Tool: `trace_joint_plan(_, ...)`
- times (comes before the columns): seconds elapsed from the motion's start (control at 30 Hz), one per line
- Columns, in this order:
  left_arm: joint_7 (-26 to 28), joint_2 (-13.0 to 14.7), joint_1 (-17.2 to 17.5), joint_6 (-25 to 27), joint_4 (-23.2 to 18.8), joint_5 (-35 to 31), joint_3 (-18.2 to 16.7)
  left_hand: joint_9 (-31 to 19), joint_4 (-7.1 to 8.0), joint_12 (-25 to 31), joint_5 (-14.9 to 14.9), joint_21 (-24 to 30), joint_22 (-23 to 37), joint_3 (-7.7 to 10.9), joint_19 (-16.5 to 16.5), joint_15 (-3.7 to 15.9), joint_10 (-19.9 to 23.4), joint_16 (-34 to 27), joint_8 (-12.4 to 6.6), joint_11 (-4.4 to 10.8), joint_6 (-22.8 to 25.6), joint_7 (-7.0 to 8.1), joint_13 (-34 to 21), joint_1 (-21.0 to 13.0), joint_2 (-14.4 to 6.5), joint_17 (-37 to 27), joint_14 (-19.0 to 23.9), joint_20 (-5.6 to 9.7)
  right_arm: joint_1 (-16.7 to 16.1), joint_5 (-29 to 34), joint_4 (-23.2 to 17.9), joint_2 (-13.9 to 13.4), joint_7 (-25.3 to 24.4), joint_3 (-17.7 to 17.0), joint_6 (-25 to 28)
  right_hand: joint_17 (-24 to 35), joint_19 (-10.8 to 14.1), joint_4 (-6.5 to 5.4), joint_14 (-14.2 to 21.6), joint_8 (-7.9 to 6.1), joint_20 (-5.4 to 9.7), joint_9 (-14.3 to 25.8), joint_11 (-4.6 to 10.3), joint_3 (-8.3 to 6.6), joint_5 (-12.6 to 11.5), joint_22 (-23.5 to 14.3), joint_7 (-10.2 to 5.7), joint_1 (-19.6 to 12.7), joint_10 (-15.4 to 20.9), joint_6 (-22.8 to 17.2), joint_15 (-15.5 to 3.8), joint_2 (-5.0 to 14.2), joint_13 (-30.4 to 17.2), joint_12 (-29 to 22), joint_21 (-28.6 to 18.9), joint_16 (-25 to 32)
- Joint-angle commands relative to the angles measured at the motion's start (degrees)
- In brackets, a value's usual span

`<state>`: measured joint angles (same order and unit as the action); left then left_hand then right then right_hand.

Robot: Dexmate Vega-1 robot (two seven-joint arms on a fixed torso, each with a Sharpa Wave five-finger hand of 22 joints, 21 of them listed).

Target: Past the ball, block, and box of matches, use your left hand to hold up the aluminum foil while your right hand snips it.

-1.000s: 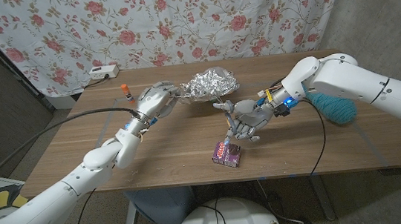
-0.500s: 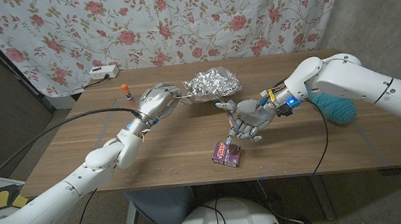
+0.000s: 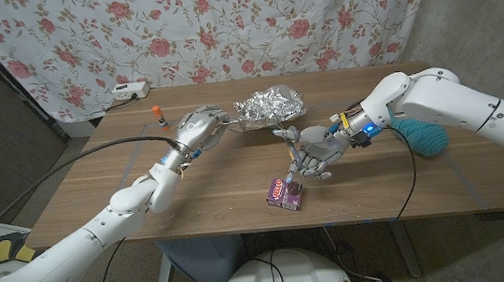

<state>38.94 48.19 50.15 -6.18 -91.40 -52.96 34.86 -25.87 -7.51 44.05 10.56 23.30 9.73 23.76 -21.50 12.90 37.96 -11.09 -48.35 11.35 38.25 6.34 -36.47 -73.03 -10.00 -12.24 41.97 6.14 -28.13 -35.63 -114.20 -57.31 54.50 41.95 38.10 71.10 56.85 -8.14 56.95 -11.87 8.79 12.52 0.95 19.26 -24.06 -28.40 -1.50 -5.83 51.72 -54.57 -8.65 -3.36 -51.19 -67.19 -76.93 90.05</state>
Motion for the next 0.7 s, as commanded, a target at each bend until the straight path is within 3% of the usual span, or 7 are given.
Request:
trace_joint_plan(0.03, -0.38, -0.44, 0.00, 0.42, 0.04, 0.12, 0.52, -0.14, -0.22, 0.29, 0.06, -0.23, 0.27, -0.21, -0.59, 0.62, 0.26, -0.13, -0.49, 0.13, 0.54, 0.42, -0.05, -0.21, -0.23, -0.13, 0.55, 0.26, -0.38, -1.34, -0.18, -0.16, 0.87, 0.05, 0.69, 0.14, 0.06, -0.12, 0.25, -0.22, 1.58, 0.13, -0.18, -0.31, 0.16, -0.13, 11.06, -0.05, 0.51, 9.41, -3.07, 0.44, -0.16, -0.30, -0.41, 0.06)
trace_joint_plan(0.2, -0.69, -0.38, 0.05, 0.56, -0.16, 0.18, 0.58, -0.01, -0.23, 0.48, 0.06, -0.39, 0.28, -0.24, -0.65, 0.61, 0.32, -0.11, -0.54, 0.14, 0.44, 0.37, 0.00, -0.18, -0.23, -0.11, 0.57, 0.22, -0.40, -1.42, 0.00, -0.34, 0.89, 0.12, 1.00, 0.15, 0.11, -0.10, 0.24, -0.03, 1.66, 0.09, -0.27, -0.28, 0.23, 0.17, 11.19, -0.13, 0.46, 9.89, -3.05, 0.48, -0.37, -0.46, -0.32, 0.06)
trace_joint_plan(0.43, -0.99, -0.23, 0.20, 0.79, -0.48, 0.09, 0.59, 0.11, -0.25, 0.60, 0.07, -0.56, 0.28, -0.27, -0.71, 0.62, 0.24, -0.14, -0.63, 0.14, 0.36, 0.54, 0.12, -0.16, -0.24, -0.11, 0.71, 0.17, -0.65, -1.18, 0.41, -0.71, 0.76, -0.18, 0.21, 0.17, -0.12, 0.08, 0.06, 1.37, 1.72, -0.39, -0.27, 0.26, 0.58, 0.17, 13.02, -0.09, 0.28, 15.95, -3.00, -0.92, -0.81, -0.95, -0.66, 0.04)
trace_joint_plan(0.7, -1.09, 0.06, 0.75, 1.32, -0.97, 0.13, 0.28, 0.18, -0.29, 0.77, 0.06, -0.72, 0.29, -0.33, -0.86, 0.63, 0.22, -0.12, -0.82, 0.13, 0.43, 0.43, 0.23, -0.15, -0.19, -0.08, 0.78, 0.18, -0.56, -1.90, 1.22, -0.80, 1.35, -0.64, 0.06, 0.13, -0.47, -0.02, -0.81, 2.14, 1.47, -1.05, -1.13, 0.62, 0.55, 1.19, 13.14, 0.80, -0.38, 22.49, -2.90, -2.90, 0.44, -0.14, -0.22, -0.09)
